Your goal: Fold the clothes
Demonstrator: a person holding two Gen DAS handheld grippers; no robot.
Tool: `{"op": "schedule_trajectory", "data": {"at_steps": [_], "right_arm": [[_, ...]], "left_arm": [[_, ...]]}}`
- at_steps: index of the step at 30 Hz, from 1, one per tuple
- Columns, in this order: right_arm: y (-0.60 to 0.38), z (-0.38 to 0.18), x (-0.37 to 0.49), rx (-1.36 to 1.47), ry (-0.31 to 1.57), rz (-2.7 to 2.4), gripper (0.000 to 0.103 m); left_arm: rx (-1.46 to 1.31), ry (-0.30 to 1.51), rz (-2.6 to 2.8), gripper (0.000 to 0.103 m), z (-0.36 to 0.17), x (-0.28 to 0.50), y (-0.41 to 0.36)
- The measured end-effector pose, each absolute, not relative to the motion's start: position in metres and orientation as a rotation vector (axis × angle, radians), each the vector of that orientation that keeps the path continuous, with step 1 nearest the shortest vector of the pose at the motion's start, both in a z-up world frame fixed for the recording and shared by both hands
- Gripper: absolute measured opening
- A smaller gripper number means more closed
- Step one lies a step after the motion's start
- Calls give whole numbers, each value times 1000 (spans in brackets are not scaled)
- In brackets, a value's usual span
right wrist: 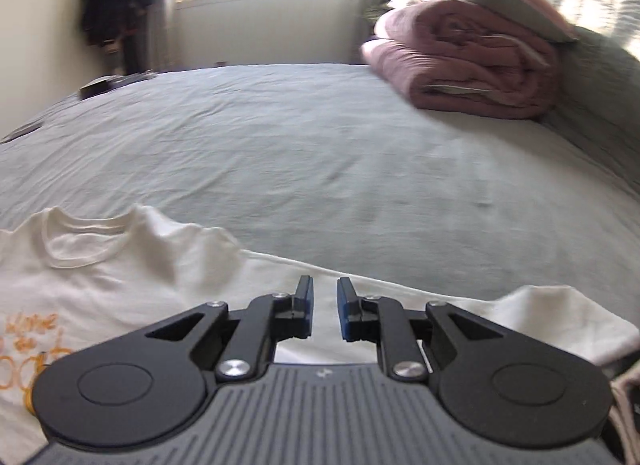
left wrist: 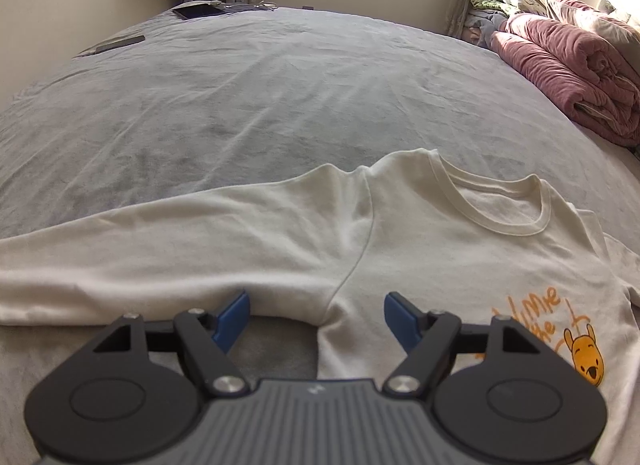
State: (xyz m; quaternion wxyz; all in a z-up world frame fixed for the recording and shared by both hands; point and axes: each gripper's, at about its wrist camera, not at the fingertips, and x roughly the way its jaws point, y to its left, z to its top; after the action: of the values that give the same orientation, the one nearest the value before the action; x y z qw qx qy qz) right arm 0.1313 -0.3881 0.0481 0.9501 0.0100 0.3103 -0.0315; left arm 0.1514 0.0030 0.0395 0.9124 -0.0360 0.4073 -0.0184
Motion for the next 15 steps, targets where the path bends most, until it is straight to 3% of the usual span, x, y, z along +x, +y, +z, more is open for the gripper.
{"op": "schedule_trajectory", "data": {"at_steps": [3,5,8,15], "right_arm": [[-354,49,163,41,662,96,18],[-331,43,185,33,707,166,7],[-302,18,218,-21,791,149,3],[-300,9,259,75,737,-26,0]], "left_arm": [[-86,855,-40,76,40,152,6],[-114,866,-42,76,40,153,10],[-146,876,-41,76,41,154,16],[-185,887,-40,76,42,157,27]]}}
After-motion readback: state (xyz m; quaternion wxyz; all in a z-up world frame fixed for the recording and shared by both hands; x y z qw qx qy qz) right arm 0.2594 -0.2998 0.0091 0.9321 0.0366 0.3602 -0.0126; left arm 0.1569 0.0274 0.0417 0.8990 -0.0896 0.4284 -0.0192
